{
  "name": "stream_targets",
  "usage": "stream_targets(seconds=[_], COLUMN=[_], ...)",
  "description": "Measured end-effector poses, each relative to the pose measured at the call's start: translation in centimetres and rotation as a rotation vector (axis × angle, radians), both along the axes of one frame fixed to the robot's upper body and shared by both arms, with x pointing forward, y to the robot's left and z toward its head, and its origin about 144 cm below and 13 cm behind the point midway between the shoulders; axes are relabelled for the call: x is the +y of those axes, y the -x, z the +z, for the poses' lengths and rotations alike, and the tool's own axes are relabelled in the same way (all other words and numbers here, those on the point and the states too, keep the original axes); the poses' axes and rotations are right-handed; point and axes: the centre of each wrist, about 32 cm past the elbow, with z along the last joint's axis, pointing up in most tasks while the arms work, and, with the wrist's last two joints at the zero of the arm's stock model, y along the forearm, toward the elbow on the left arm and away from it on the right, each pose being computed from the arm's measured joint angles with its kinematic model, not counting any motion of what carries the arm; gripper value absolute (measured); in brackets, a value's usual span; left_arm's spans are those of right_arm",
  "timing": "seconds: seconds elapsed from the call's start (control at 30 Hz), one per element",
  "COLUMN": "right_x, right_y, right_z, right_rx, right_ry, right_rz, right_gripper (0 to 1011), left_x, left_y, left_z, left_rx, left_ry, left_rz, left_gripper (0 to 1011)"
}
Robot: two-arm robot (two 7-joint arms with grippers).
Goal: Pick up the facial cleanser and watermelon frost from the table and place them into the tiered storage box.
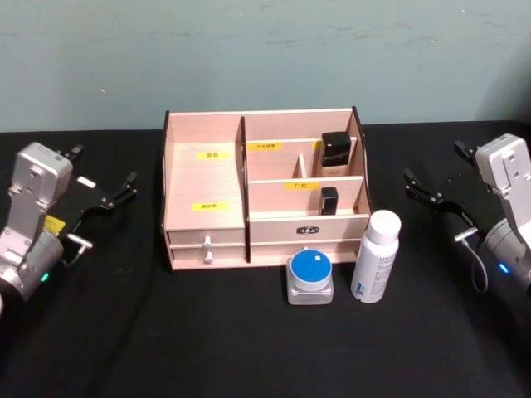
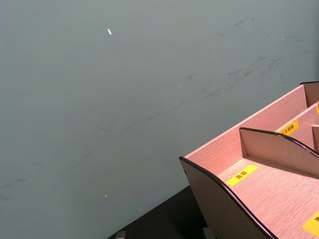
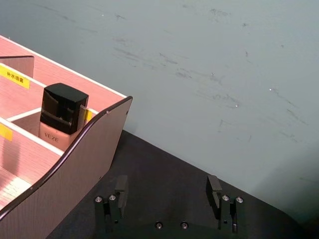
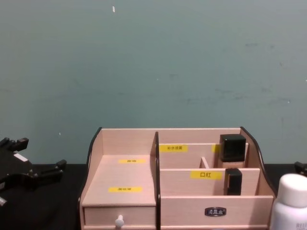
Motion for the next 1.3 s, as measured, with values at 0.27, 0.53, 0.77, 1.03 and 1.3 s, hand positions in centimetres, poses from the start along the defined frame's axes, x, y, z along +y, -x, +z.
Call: stream_targets(seconds=[0.27,0.53,0.77,1.03,1.3], right_x=[0.0,0.0,0.0,0.0,-1.0], right_y=[0.0,0.0,0.0,0.0,1.0], right_z=[0.0,0.0,0.0,0.0,0.9], right_rx=[0.000,0.000,0.000,0.000,0.024], right_ry=[0.000,0.000,0.000,0.000,-0.023], right_rz=[0.000,0.000,0.000,0.000,0.011], right_gripper=[1000,1000,1000,1000,1000], left_x=[0.0,0.0,0.0,0.0,0.0], left_y=[0.0,0.0,0.0,0.0,0.0], left_z=[0.0,0.0,0.0,0.0,0.0], left_rx=[0.000,0.000,0.000,0.000,0.000], left_ry=[0.000,0.000,0.000,0.000,0.000], left_rz=[0.000,0.000,0.000,0.000,0.000], left_gripper=[1001,1001,1001,1001,1001])
